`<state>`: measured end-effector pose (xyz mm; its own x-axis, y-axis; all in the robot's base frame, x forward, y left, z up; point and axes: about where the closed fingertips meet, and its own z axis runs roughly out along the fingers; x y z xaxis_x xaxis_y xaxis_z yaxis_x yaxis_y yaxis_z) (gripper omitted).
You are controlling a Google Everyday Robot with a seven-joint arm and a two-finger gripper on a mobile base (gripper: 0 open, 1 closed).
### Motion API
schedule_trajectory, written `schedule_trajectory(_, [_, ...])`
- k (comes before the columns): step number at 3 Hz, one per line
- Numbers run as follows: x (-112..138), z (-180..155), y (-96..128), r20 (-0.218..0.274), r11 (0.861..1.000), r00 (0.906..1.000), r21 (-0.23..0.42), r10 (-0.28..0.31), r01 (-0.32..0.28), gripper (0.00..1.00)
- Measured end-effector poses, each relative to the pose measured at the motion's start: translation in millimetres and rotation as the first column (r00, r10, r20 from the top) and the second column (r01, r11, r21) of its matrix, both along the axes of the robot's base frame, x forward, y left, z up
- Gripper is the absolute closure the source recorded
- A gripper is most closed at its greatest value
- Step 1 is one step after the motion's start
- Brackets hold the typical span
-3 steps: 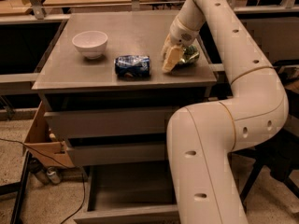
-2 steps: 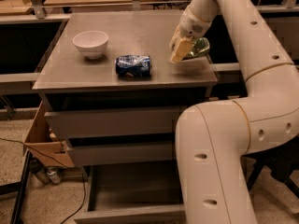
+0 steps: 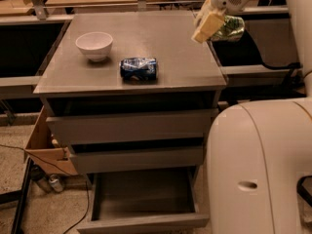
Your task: Place green can into bottom drawer
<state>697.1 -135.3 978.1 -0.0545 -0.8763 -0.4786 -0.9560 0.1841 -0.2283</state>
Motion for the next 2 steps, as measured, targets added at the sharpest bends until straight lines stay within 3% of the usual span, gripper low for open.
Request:
schedule_trajectory(1, [-31,38,3,0.018,0.999,0.9995,0.042,-0.025,0.024,1.00])
schedule_trajectory(2, [-67,83,30,0.076,0.990,0.9967,0.138,-0.029,0.018,1.00])
